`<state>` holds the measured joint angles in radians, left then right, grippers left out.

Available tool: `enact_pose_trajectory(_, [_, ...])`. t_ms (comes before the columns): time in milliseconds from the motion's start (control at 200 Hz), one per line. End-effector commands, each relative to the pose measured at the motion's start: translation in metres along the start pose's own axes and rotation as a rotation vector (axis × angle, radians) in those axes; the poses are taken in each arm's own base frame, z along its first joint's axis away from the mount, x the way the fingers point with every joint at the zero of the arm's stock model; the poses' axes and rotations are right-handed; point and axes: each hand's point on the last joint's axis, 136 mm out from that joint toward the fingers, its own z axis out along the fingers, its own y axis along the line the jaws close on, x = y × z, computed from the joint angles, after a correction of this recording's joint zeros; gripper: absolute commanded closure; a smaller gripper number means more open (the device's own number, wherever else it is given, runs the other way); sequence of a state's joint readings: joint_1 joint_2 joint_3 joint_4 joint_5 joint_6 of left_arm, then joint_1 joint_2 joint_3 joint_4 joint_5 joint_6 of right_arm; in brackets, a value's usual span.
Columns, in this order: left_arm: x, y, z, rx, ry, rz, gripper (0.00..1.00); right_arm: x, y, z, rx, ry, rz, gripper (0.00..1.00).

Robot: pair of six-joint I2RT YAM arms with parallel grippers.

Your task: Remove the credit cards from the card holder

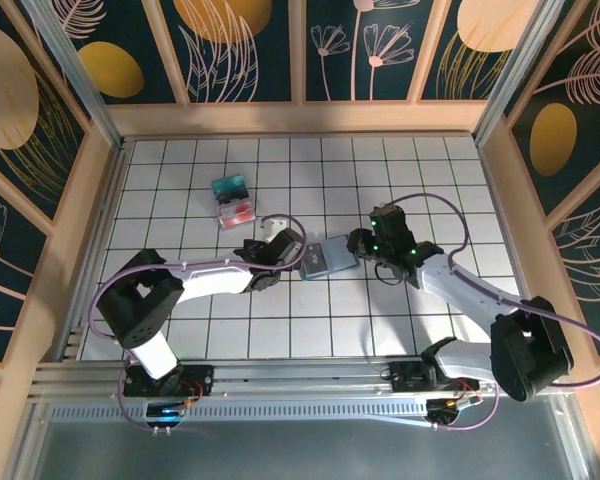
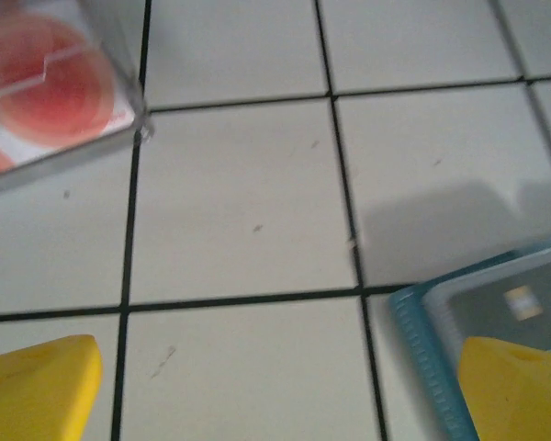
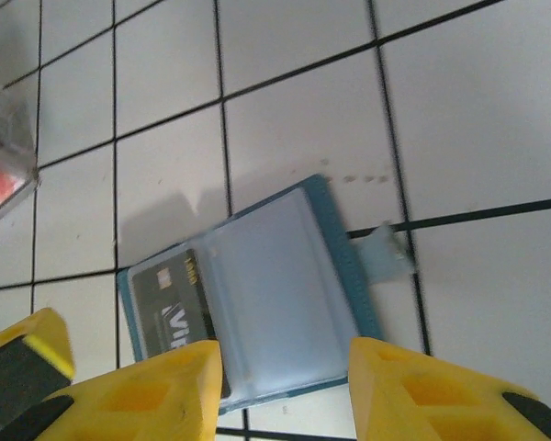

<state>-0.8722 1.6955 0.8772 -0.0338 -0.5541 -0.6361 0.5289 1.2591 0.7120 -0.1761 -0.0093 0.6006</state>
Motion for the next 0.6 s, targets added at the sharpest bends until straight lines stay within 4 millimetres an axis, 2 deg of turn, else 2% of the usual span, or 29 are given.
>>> enact_pose_trajectory(0, [0.006, -0.001, -0.001, 0.029, 0.035, -0.030, 0.01, -0.002, 0.032, 0.005, -0.102, 0.032, -0.051, 0.60])
enact_pose_trajectory(210, [0.008, -0.009, 0.006, 0.069, 0.050, -0.045, 0.01, 0.020, 0.054, 0.023, -0.162, 0.154, -0.081, 0.64])
enact_pose_trajectory(235, [0.006, -0.010, 0.006, 0.077, 0.049, -0.047, 0.01, 0.022, 0.054, 0.025, -0.161, 0.166, -0.084, 0.65])
enact_pose_trajectory(265, [0.015, -0.010, 0.013, 0.069, 0.071, -0.036, 0.01, 0.024, 0.055, 0.028, -0.162, 0.178, -0.088, 0.66])
enact_pose_trajectory(596, [0.026, -0.011, 0.028, 0.049, 0.117, -0.027, 0.01, 0.043, 0.057, 0.049, -0.166, 0.281, -0.109, 0.72])
